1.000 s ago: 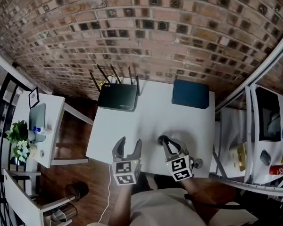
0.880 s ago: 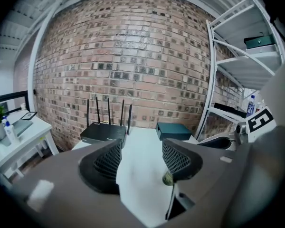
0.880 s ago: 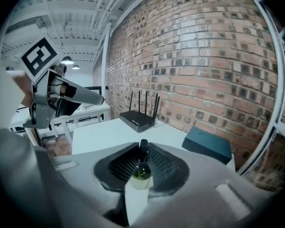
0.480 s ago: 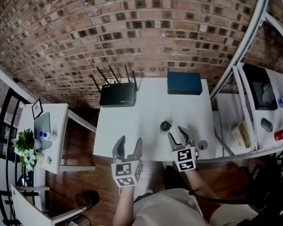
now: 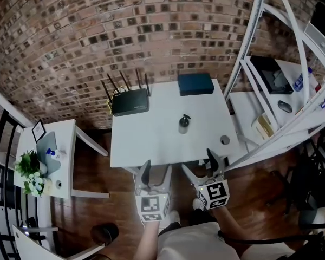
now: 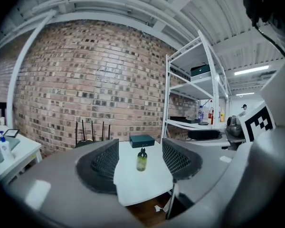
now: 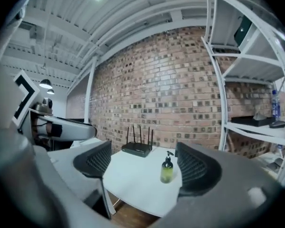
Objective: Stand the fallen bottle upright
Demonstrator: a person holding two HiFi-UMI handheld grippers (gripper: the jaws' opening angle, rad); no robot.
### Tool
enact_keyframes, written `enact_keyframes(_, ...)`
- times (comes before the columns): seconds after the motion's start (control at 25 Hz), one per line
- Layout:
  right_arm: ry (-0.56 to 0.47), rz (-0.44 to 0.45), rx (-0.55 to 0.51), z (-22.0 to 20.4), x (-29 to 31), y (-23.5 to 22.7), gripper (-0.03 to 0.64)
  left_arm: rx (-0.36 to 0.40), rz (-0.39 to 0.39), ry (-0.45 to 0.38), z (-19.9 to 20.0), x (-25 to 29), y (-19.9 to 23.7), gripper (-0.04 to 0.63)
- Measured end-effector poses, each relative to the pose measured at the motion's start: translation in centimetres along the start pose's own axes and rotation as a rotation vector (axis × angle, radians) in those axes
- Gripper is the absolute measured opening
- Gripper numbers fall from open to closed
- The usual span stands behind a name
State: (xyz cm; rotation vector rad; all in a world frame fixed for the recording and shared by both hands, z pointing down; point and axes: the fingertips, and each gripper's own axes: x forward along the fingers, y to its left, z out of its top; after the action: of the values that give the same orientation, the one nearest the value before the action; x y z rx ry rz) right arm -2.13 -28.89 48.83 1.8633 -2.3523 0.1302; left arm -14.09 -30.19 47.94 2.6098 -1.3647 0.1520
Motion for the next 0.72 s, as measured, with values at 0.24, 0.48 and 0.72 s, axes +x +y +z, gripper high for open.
enact_keyframes(0.24, -0.01, -0.123, -0.081, 2.2, -3.8, -0.5, 0.41, 0.046, 0.024, -0.072, 2.1, -2.7, -0.5, 0.291)
enact_keyframes(0.48, -0.013, -0.196, -0.047, 2.9, -7.0, -3.6, 0.399, 0.096, 0.019, -0.105, 3.2, -2.5, -3.8, 0.288)
enact_keyframes(0.72, -0.019, -0.207, -0.022, 3.0, -9.0, -4.8, 0.376, 0.11, 0.017, -0.094, 3.1, -2.9, -5.2, 0.288)
